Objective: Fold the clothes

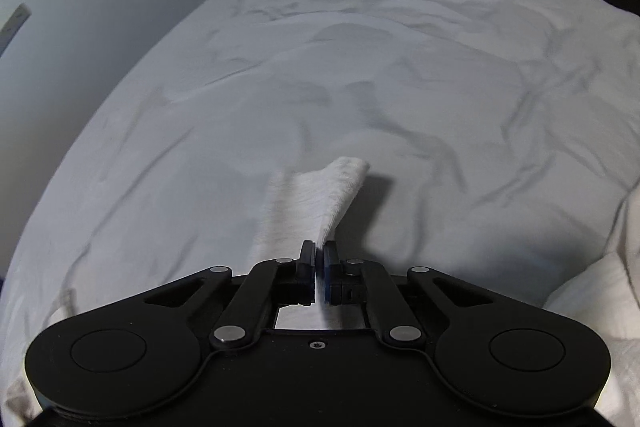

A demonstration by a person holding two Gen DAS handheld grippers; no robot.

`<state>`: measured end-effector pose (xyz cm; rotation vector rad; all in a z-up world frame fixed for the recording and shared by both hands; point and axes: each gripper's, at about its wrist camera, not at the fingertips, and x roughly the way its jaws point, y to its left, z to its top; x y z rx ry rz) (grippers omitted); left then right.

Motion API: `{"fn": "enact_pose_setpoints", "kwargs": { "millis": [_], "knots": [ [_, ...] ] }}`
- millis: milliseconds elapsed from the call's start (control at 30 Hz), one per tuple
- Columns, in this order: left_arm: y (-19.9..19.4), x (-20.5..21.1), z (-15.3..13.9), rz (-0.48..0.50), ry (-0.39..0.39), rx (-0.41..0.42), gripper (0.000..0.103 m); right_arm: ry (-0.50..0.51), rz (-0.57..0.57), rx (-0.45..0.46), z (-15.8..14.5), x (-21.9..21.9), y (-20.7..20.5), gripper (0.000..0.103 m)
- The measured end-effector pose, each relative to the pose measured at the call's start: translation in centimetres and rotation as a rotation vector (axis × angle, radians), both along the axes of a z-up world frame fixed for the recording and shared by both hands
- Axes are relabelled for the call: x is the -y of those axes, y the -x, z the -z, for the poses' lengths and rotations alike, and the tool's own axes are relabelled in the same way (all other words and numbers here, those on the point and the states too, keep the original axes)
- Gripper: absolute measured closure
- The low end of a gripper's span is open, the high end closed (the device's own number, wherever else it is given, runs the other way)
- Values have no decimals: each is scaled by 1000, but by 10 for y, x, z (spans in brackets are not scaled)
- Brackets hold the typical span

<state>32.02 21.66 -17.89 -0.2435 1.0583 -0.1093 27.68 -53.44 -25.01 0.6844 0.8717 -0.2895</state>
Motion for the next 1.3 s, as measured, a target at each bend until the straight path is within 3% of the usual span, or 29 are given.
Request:
{"fn": "enact_pose_setpoints", "kwargs": {
  "millis": [300, 567, 733, 867, 933, 1133, 1300],
  "knots": [
    [23, -8, -12, 43, 49, 40, 59, -23, -251, 72, -77, -105, -30, 100],
    [33, -22, -15, 40, 98, 57, 59, -62, -413, 76, -91, -241, -79, 100],
    [34, -28, -10, 54, 127, 51, 59, -44, -397, 74, -81, -305, -112, 100],
    [31, -30, -6, 70, 151, 44, 59, 69, -244, 192, -96, -330, -120, 103],
    [30, -30, -5, 75, 163, 46, 59, 118, -220, 231, -107, -338, -124, 103],
    [15, -12, -1, 121, 237, 43, 59, 104, -384, 75, -87, -363, -143, 102],
    [-4, 20, -10, 166, 259, 58, 58, 103, -408, -33, -67, -350, -136, 99]
  ]
}}
